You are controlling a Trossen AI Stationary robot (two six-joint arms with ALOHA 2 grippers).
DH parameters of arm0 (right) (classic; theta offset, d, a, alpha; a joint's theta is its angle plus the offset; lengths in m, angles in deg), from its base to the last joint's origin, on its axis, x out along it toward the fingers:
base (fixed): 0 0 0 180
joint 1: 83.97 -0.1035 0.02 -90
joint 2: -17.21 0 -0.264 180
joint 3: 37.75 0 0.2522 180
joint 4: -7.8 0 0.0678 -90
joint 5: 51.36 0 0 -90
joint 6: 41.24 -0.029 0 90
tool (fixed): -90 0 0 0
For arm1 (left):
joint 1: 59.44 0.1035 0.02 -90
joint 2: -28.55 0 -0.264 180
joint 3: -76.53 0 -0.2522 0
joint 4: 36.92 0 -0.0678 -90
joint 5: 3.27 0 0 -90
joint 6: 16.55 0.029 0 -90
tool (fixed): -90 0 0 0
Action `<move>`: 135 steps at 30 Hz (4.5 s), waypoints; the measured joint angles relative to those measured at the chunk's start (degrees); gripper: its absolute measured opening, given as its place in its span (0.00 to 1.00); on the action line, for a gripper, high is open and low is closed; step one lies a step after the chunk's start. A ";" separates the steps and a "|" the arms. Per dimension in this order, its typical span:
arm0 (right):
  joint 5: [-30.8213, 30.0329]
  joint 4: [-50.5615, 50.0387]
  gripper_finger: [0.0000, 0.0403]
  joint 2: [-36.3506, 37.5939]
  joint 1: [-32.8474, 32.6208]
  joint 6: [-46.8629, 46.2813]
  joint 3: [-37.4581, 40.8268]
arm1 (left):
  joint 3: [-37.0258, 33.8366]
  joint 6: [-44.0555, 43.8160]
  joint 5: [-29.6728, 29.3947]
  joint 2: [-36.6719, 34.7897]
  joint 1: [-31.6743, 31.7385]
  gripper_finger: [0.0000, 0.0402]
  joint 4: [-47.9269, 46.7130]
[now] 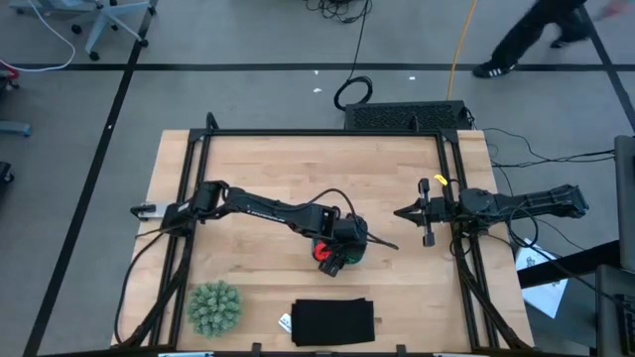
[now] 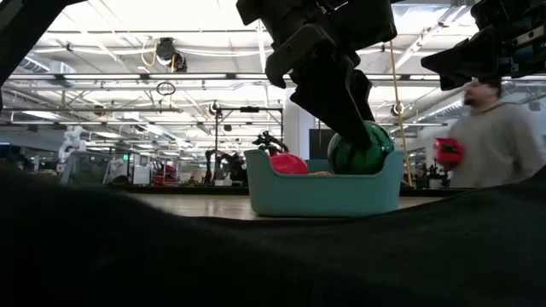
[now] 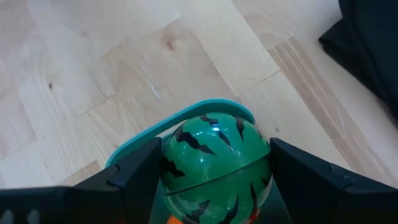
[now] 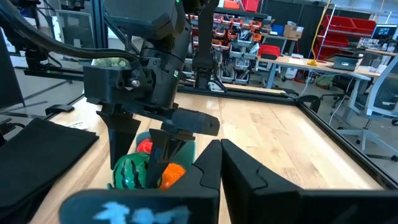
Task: Pick and placing Produce into tupperware
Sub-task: Put the watermelon into the basket, then return to Home Position
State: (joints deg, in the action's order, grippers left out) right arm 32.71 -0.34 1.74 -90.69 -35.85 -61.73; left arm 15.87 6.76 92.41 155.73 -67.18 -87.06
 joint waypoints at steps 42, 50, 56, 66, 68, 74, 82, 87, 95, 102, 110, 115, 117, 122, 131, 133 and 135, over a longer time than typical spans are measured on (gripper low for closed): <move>0.02 -0.03 0.00 0.02 -0.02 -0.07 0.00 | 0.00 1.79 4.23 0.00 0.87 0.68 -1.55; 0.00 -0.02 0.00 0.02 -0.02 -0.13 0.00 | 0.00 1.79 3.53 0.00 0.85 0.68 -1.46; 0.01 -0.02 0.00 0.02 -0.01 -0.15 0.00 | 0.00 1.16 3.58 0.00 0.85 0.68 -1.08; 0.02 -0.02 0.00 0.02 -0.02 -0.39 0.00 | 0.00 0.25 5.35 0.00 0.85 0.78 -1.16; 0.02 -0.04 0.00 0.02 -0.01 -0.42 0.00 | 0.00 0.24 5.32 0.00 0.85 0.81 -1.11; 0.02 -0.04 0.00 0.02 0.00 -0.44 0.00 | 0.00 0.20 4.91 0.00 0.85 0.83 -1.04; 0.01 -0.01 0.00 0.02 -0.02 -0.34 0.00 | -0.13 3.37 -0.84 -2.01 -0.50 0.83 -1.36; 0.02 0.09 0.00 0.02 -0.02 -0.26 0.00 | 0.00 3.56 -2.79 -7.22 -2.05 0.83 -5.63; 0.02 0.09 0.00 0.02 -0.02 0.04 0.00 | 0.00 0.09 -12.45 -16.94 -3.49 0.57 -19.34; 0.02 0.33 0.00 0.04 -0.02 0.26 0.00 | -0.04 -3.04 -17.60 -25.87 -4.26 0.13 -26.25; 0.02 2.10 0.00 0.17 -0.02 0.97 0.00 | -0.04 -7.47 -20.98 -36.54 -3.71 0.04 -31.48; 0.02 4.72 0.00 0.20 -0.02 0.92 -0.01 | -6.00 -6.16 -20.05 -44.32 -1.21 0.01 -23.02; 0.02 4.88 0.00 0.20 -0.02 0.92 0.00 | -12.39 -4.93 -18.76 -48.49 0.32 0.01 -15.90; 0.02 4.94 0.00 0.20 -0.02 -0.02 -0.02 | -30.89 -5.16 -18.20 -60.36 4.28 0.00 0.43; 0.00 7.42 0.00 0.20 0.17 1.16 -0.01 | -62.35 -13.14 -16.70 -84.41 9.42 0.00 29.49; 0.00 8.36 0.00 0.20 0.49 1.43 -0.02 | -68.48 -13.66 -15.18 -88.68 10.39 0.00 32.91; 0.00 9.15 0.00 0.20 1.06 1.69 -0.02 | -73.82 -14.20 -14.68 -92.52 11.10 0.00 36.33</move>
State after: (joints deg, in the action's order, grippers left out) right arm 32.71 8.81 1.94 -89.64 -34.16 -61.75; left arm -57.95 -7.44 77.74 63.20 -56.08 -50.73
